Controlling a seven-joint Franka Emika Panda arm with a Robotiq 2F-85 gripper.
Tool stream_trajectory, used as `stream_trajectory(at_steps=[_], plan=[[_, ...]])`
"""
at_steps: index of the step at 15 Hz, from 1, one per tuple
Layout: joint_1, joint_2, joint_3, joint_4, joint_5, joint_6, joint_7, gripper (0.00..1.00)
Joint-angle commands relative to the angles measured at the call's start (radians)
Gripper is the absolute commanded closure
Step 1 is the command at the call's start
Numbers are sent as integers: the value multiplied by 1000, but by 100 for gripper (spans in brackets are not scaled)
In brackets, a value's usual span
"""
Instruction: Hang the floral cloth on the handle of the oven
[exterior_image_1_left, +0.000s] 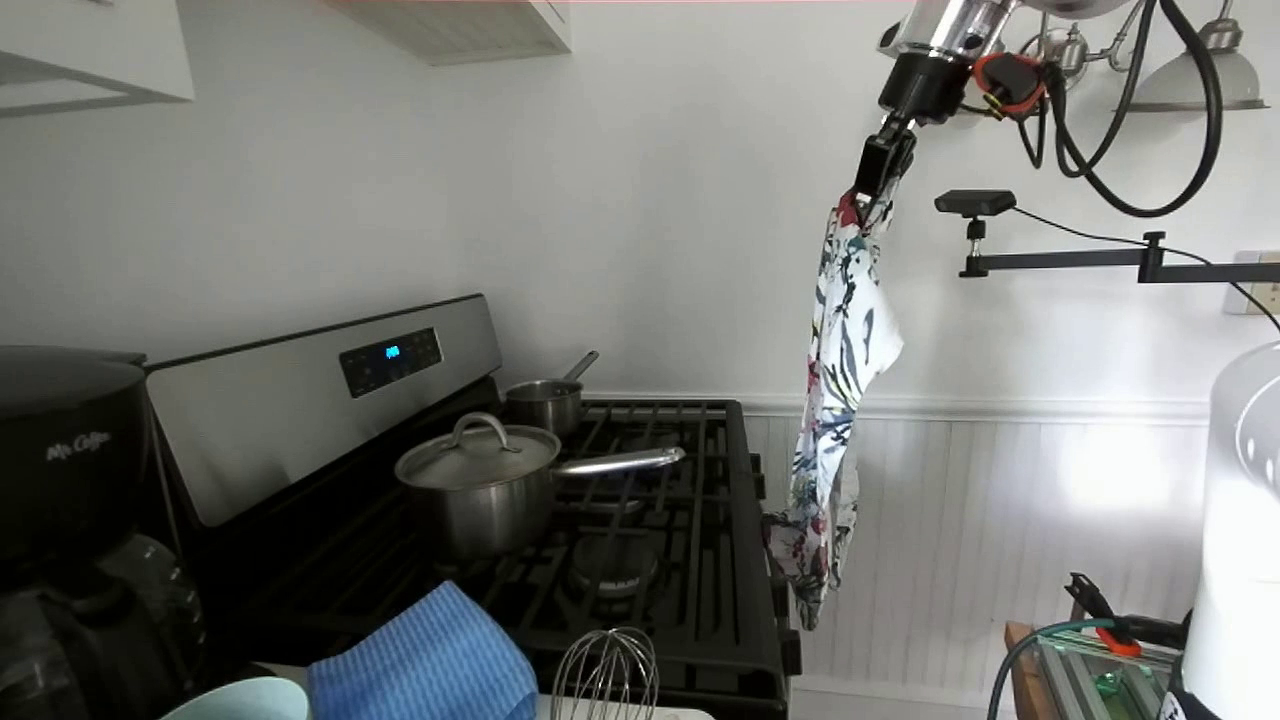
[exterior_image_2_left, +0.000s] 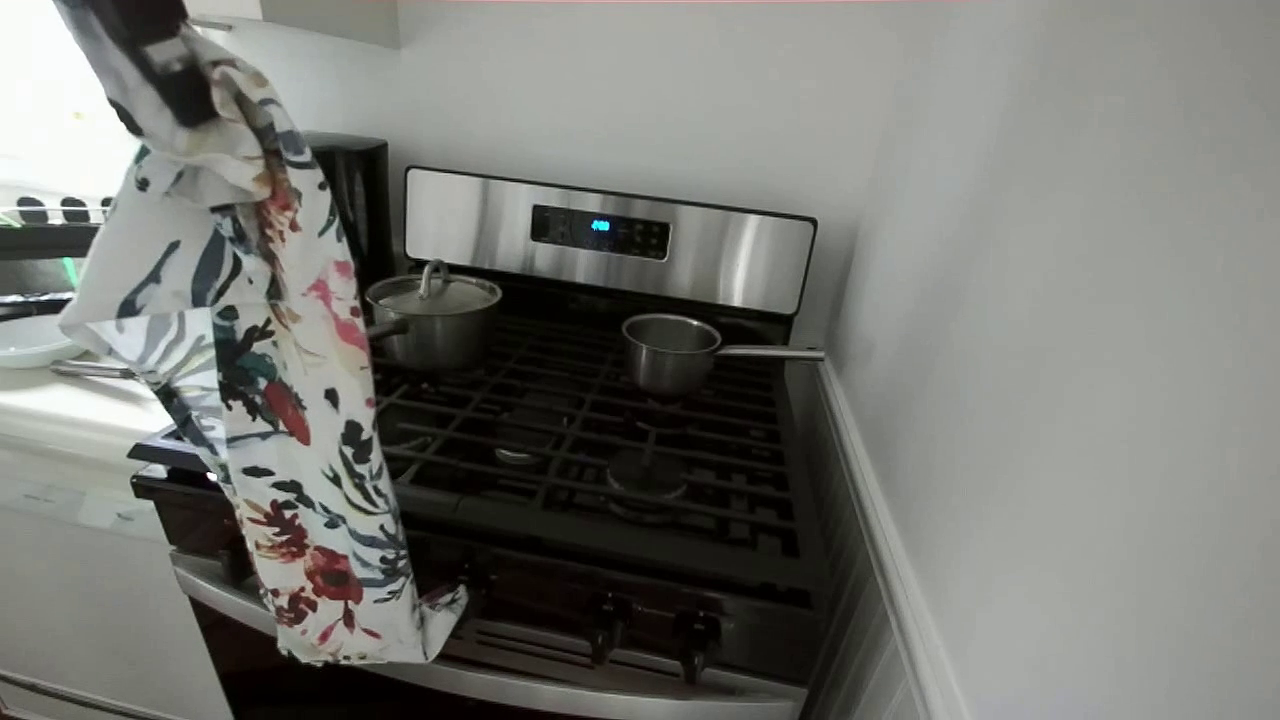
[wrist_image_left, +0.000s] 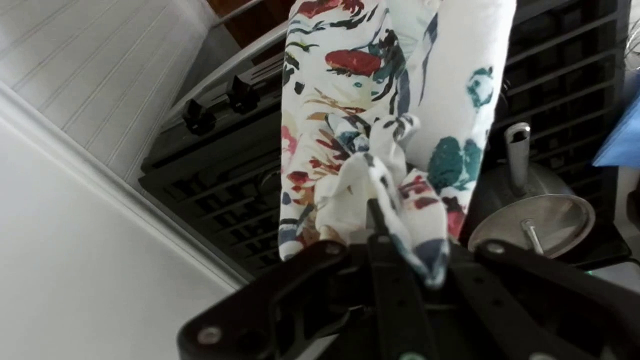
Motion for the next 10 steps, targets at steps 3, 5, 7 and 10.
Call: stream_trajectory(at_steps=[3, 5, 7, 10], plan=[[-35, 21, 15, 0, 27, 46, 77, 99], [-33, 15, 16, -5, 52, 49, 100, 99], [-44, 6, 29, -19, 49, 84, 128, 99], [-46, 32, 29, -50, 40, 148, 153, 99]])
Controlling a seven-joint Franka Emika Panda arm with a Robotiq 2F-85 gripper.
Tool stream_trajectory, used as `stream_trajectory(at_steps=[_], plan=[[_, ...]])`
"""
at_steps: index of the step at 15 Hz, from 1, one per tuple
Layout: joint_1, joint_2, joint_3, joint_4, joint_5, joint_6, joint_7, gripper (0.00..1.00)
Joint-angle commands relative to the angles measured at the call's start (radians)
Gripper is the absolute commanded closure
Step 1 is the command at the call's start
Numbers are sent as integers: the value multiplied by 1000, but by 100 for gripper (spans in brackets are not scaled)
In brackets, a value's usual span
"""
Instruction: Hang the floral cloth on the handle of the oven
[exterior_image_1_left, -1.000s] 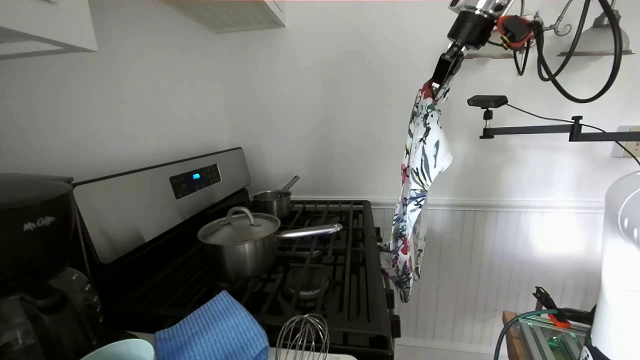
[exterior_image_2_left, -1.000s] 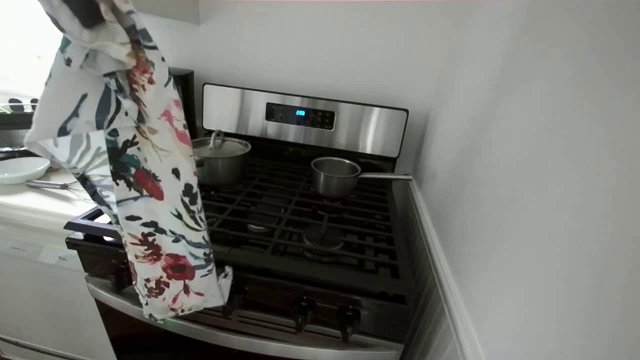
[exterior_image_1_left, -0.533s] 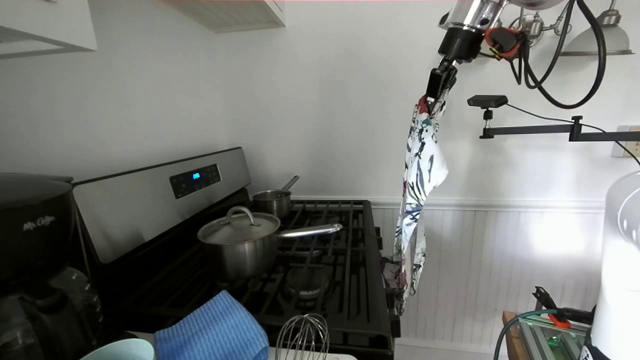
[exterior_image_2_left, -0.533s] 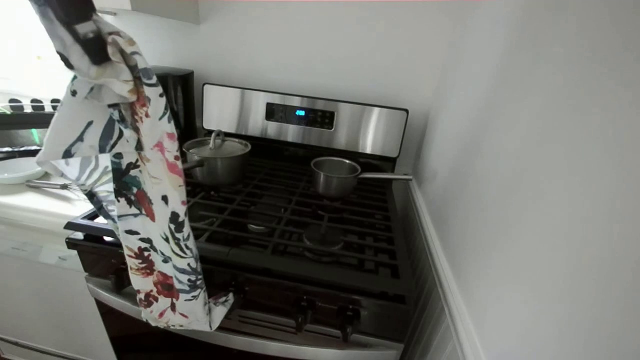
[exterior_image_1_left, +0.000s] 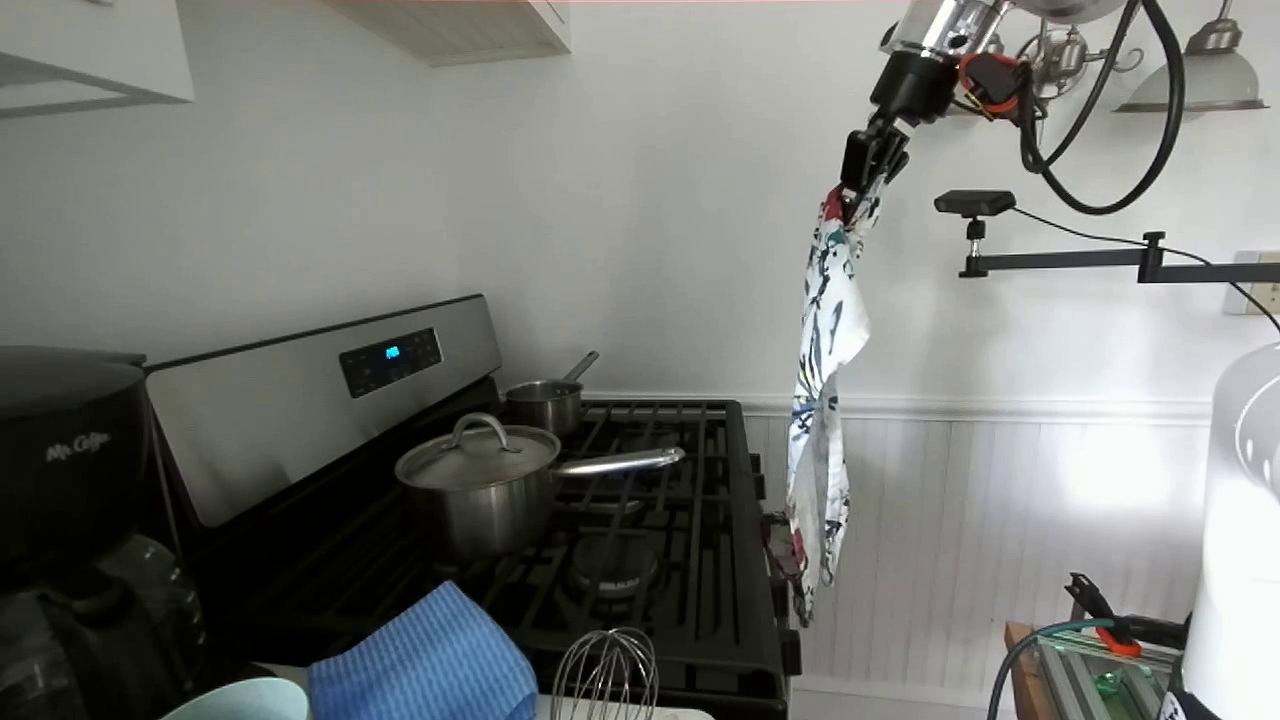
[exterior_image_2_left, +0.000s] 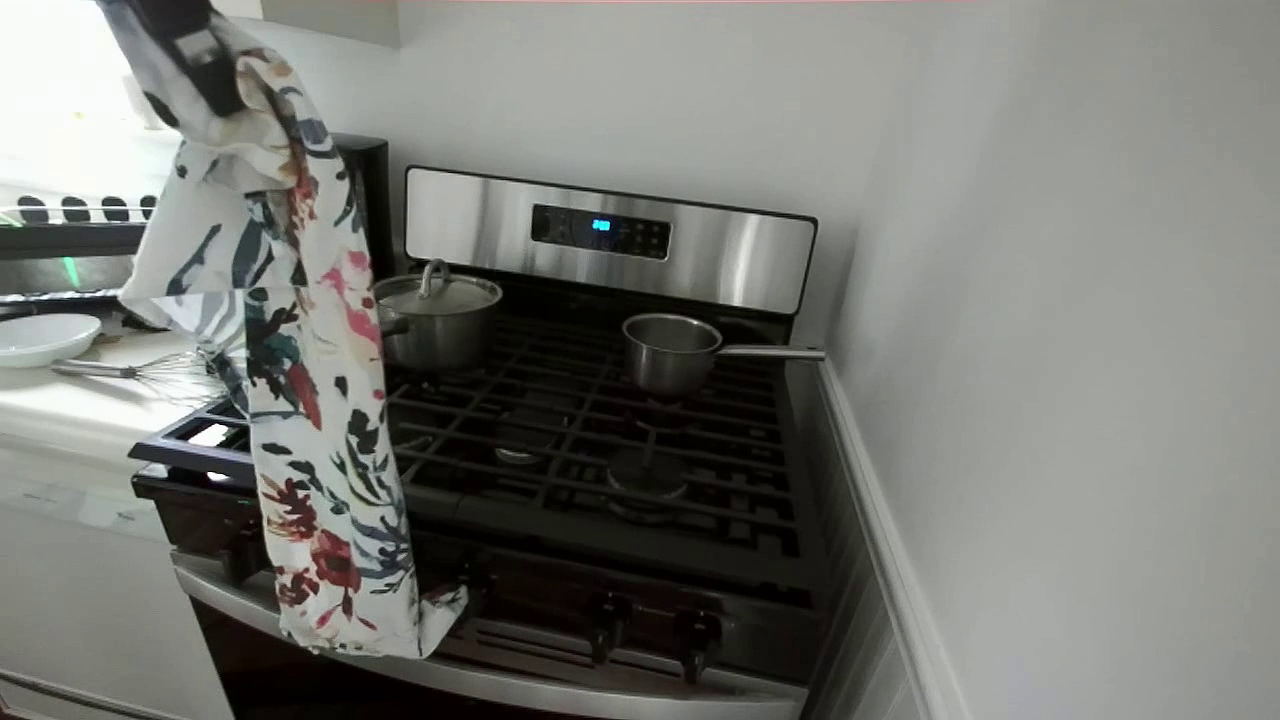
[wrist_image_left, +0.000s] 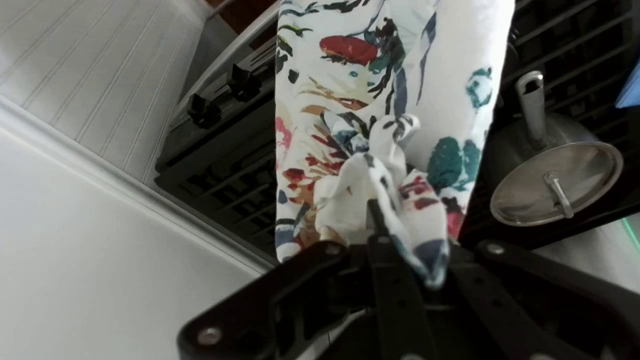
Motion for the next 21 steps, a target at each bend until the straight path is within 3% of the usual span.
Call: stream_trajectory(at_steps=[1, 6, 13, 21], plan=[[-33, 27, 15, -54, 19, 103, 37, 99], [-47, 65, 4, -104, 87, 180, 96, 99], [-79, -15, 10, -121, 253, 220, 170, 99], [-111, -104, 24, -185, 361, 382, 218, 99]])
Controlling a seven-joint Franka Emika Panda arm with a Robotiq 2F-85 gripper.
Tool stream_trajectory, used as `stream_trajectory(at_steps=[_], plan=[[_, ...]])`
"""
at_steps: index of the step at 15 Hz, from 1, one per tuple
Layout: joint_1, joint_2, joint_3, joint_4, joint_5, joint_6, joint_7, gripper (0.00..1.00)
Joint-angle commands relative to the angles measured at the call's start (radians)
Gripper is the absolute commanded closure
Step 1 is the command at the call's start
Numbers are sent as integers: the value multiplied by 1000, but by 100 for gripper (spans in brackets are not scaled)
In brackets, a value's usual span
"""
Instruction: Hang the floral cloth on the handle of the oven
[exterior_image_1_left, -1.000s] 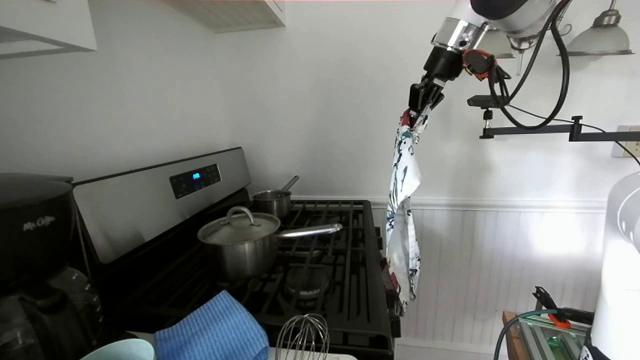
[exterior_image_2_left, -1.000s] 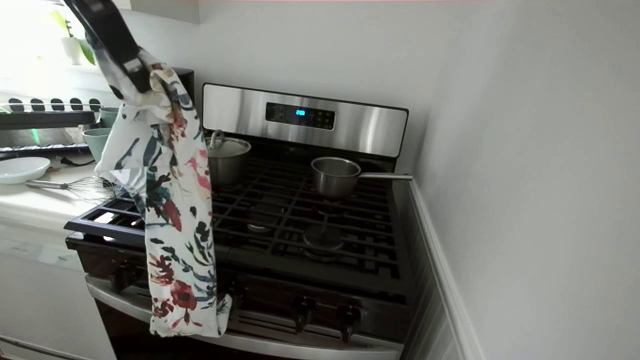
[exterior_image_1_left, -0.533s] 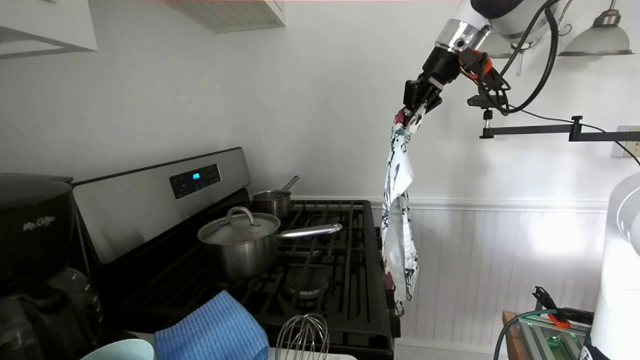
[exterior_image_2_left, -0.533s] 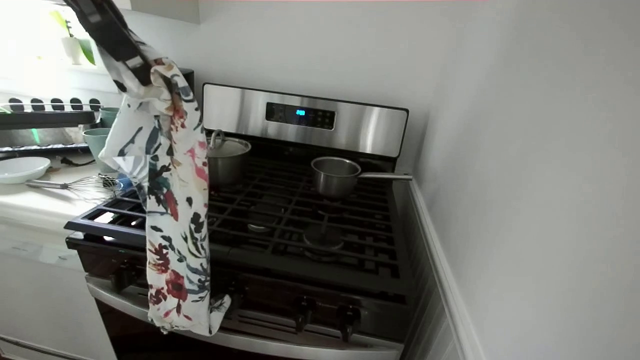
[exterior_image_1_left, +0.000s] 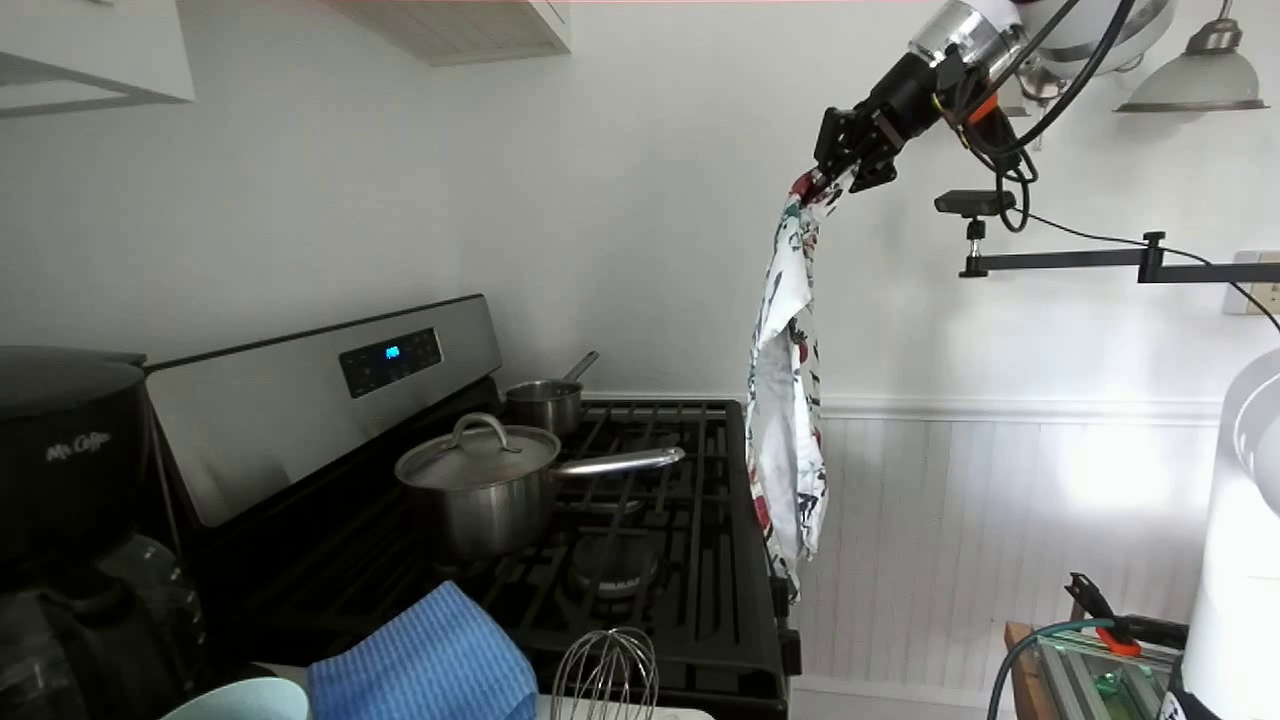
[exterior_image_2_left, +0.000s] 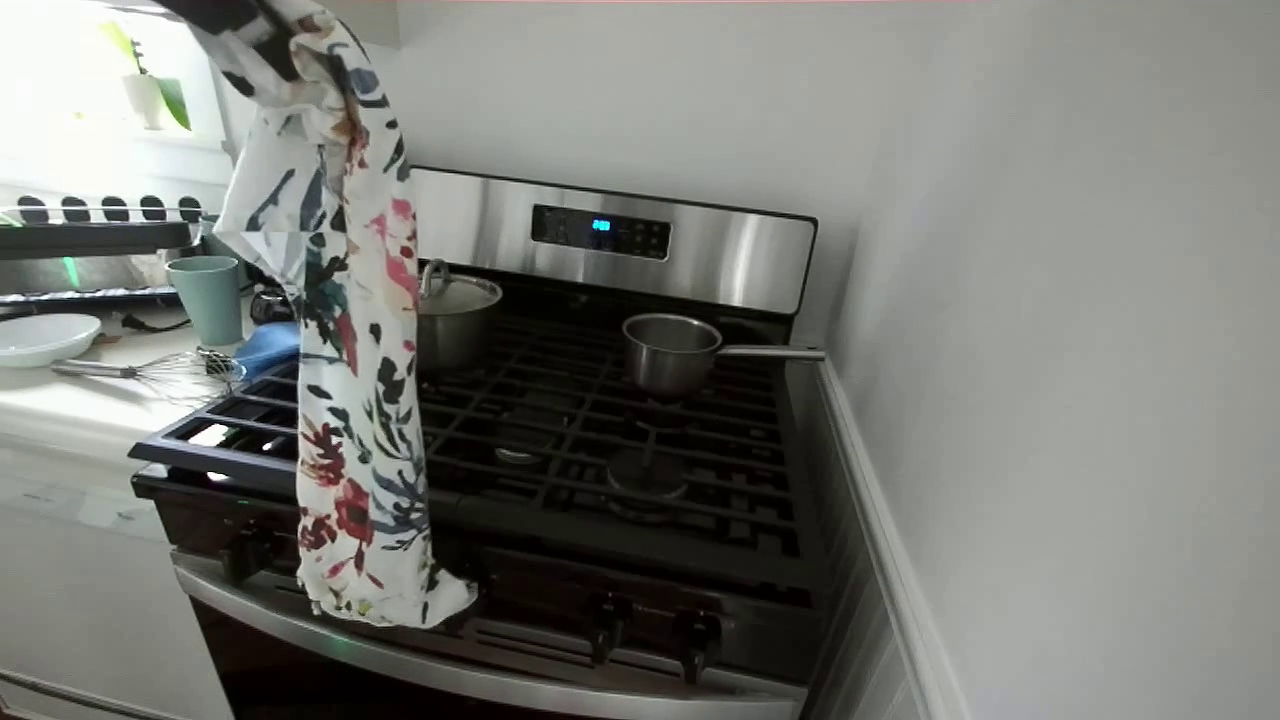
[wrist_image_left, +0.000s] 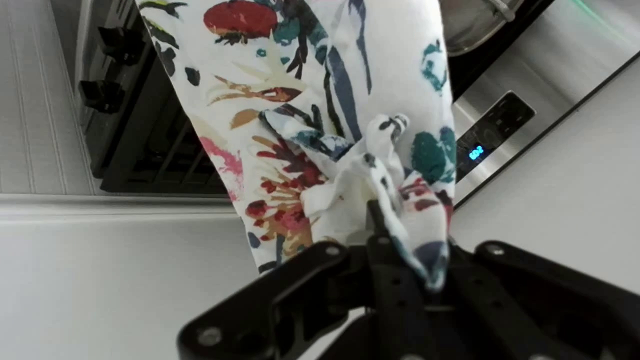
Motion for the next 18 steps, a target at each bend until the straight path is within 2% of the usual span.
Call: stream_trajectory(at_steps=[1, 10, 18], plan=[[-23, -73, 28, -50, 41, 59, 18, 99], [-72, -176, 118, -48, 6, 56, 76, 99], [-179, -138, 185, -92, -85, 61, 142, 99]])
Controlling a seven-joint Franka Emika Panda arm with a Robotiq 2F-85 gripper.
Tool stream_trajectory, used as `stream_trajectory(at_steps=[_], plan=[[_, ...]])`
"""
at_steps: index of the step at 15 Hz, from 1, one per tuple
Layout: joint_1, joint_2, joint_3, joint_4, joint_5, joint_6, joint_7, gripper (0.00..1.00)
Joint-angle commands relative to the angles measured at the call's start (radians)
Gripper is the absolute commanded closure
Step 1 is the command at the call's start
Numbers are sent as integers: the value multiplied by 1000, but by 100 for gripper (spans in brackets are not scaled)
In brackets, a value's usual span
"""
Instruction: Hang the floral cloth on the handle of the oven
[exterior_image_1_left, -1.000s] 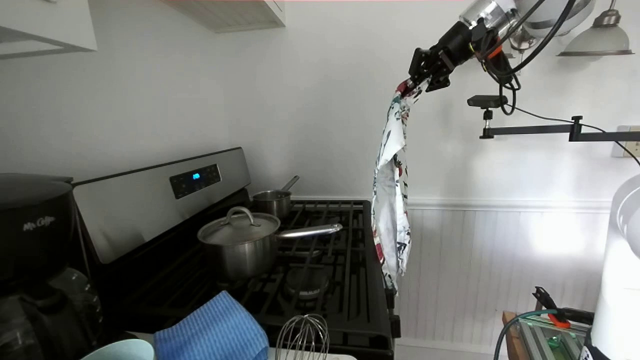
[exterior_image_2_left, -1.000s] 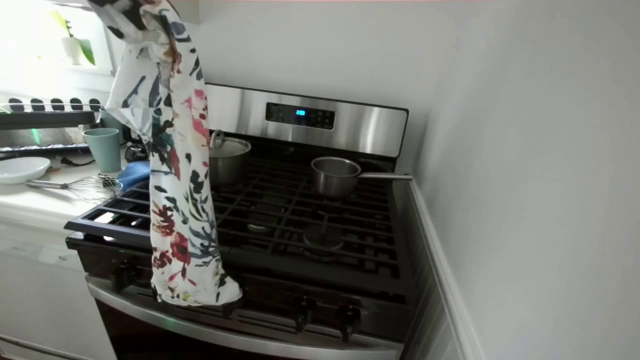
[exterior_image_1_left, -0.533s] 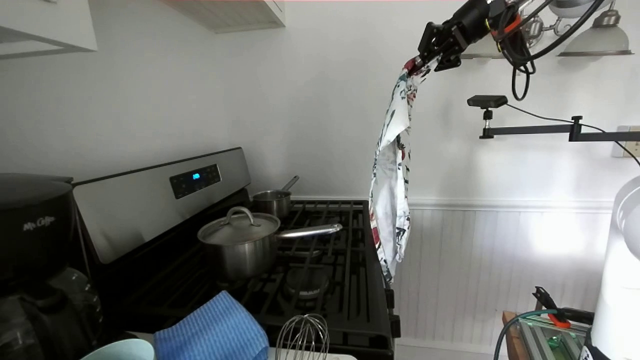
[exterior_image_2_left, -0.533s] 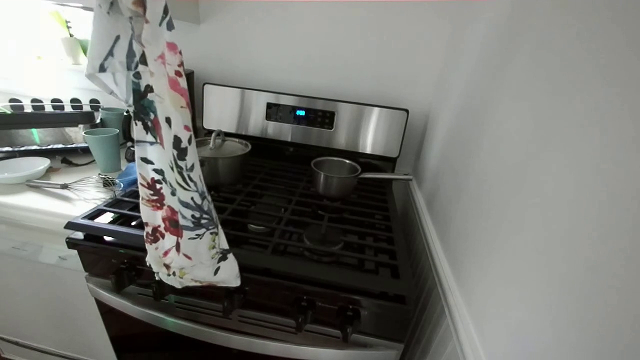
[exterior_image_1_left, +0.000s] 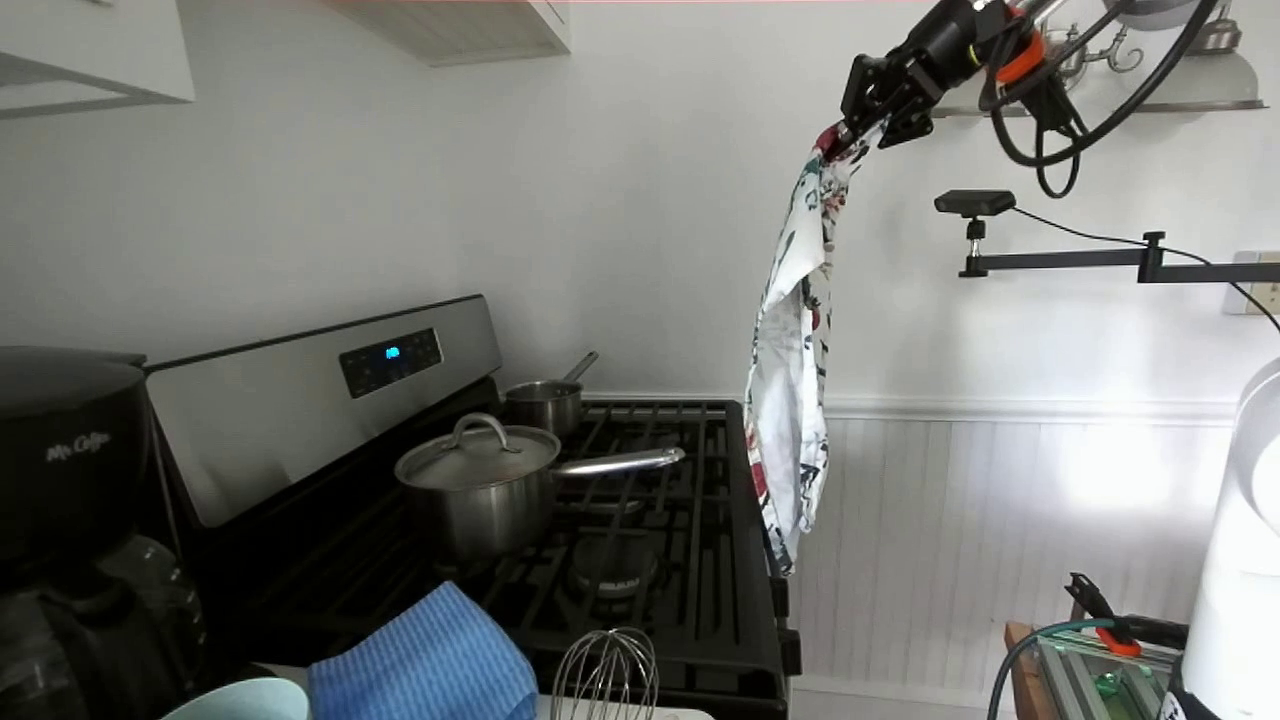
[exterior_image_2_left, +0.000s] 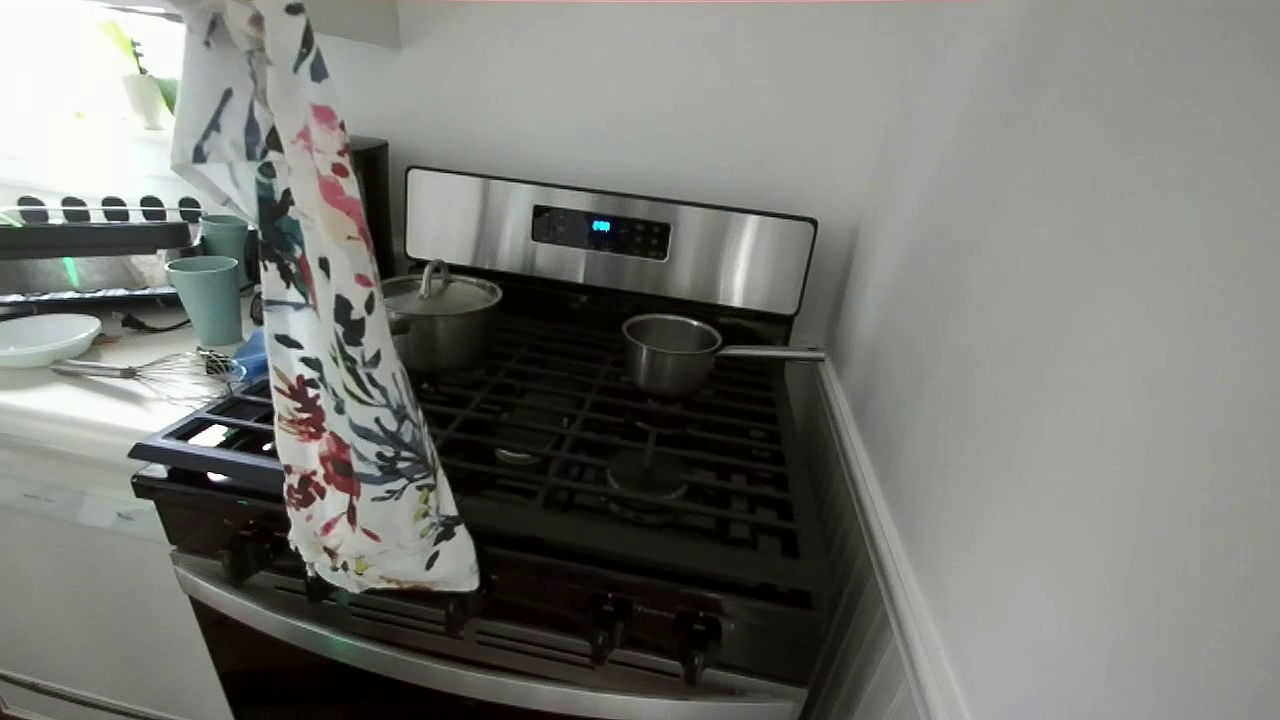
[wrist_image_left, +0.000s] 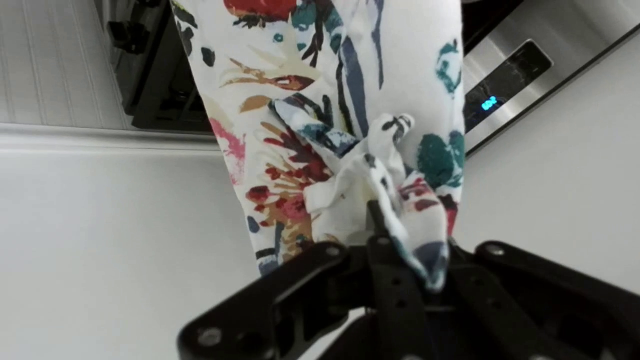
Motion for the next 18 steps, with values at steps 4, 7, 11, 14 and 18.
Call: stream_trajectory(at_steps=[4, 7, 11, 14, 18], plan=[[-44, 32, 30, -75, -38, 63, 66, 99], [-26, 55, 20, -105, -27, 123, 53, 99], [-5, 99, 11, -135, -17, 226, 37, 99], [19, 139, -1, -153, -5, 280, 26, 99], [78, 167, -46, -181, 23, 292, -11, 99]])
